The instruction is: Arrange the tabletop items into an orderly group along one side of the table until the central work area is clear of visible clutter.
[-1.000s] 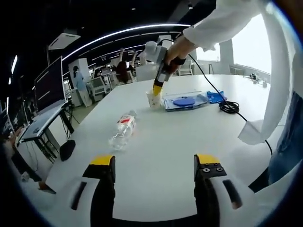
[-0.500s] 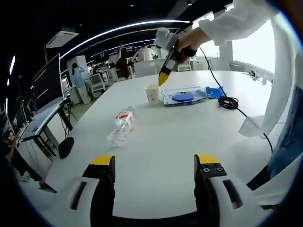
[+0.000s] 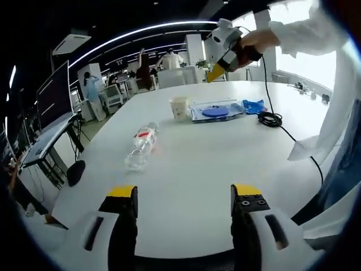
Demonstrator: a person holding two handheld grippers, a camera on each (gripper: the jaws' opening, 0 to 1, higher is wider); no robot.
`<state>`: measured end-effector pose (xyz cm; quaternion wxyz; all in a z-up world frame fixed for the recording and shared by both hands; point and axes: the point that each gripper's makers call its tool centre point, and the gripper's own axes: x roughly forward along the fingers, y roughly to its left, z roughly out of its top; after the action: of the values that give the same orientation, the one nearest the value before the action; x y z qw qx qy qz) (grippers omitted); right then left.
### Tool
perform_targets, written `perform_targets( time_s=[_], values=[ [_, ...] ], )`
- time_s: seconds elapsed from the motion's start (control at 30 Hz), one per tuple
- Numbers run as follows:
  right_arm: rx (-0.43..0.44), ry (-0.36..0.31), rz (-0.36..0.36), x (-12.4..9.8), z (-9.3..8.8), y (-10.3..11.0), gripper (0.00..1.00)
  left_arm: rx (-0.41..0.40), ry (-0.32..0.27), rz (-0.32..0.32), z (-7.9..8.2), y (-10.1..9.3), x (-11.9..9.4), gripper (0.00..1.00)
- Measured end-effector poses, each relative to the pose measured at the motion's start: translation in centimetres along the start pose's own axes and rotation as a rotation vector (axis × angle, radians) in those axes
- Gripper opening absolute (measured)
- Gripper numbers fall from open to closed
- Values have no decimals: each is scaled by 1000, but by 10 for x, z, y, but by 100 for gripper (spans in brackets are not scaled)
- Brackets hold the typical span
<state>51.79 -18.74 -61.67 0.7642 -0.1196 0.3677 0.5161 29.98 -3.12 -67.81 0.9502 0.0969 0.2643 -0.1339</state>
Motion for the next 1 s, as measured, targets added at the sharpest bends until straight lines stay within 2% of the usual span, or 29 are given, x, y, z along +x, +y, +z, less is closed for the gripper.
perform_targets(
  time_s=[0.3, 0.6, 0.73, 0.9, 1.0],
  values=[
    [75, -73, -7, -39, -22, 18, 63, 7, 15, -2, -2, -1, 1, 67],
    [133, -110, -42, -71, -54, 19, 65, 11, 38, -10, -6, -4, 4, 68],
    [117, -149, -84, -84, -66, 14, 64, 15, 52, -23, -9, -7, 5, 70],
    [189, -219, -107, -108, -86, 11, 68, 24, 73, -42, -12, -13, 7, 72],
    [211, -220, -124, -118, -102, 13, 72, 30, 88, -43, -14, -13, 8, 72]
  ],
)
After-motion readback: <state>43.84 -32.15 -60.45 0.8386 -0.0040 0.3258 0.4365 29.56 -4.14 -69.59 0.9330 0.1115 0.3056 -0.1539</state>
